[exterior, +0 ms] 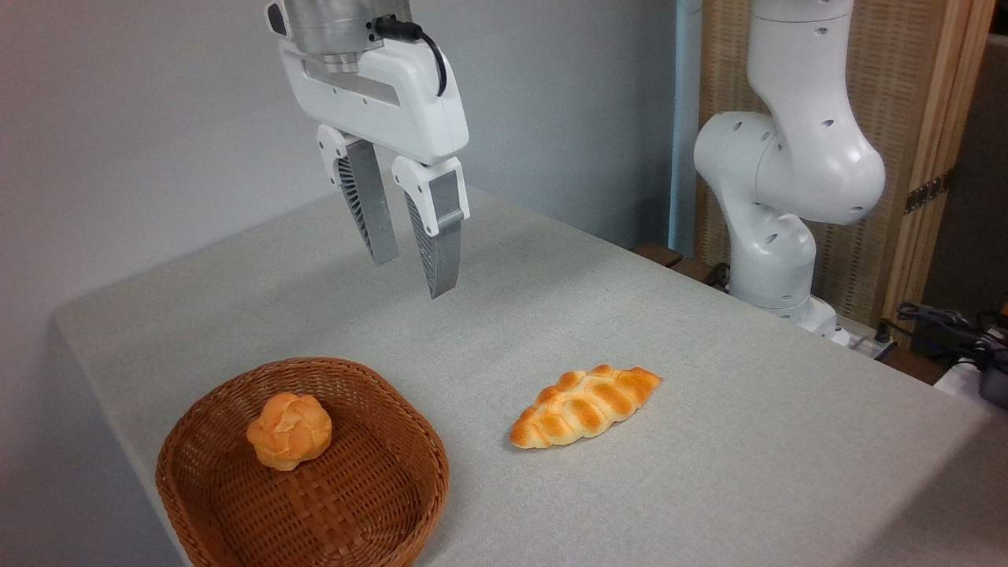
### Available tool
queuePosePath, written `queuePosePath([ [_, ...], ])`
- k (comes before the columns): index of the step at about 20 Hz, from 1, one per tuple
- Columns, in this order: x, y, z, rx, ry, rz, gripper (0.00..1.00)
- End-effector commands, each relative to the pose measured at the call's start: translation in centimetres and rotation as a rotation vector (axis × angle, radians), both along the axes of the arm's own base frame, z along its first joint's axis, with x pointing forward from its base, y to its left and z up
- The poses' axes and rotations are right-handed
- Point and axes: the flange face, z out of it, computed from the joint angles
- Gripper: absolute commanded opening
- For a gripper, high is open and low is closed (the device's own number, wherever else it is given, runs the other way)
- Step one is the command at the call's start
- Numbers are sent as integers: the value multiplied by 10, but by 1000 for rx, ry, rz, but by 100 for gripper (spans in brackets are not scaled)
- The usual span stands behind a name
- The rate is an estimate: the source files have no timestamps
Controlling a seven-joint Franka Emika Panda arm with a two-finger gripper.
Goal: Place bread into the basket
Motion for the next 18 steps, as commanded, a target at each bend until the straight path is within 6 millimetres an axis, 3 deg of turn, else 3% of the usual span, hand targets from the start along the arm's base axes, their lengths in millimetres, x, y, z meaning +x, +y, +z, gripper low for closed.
queuePosePath([
  [1,-4,5,0,2,13,-16,100],
  [7,-50,16,-23,10,64,-2,100],
  [11,-80,27,-47,3,-20,-21,100],
  [14,-110,46,-84,-15,14,-56,100],
  [18,-122,49,-124,5,60,-96,100],
])
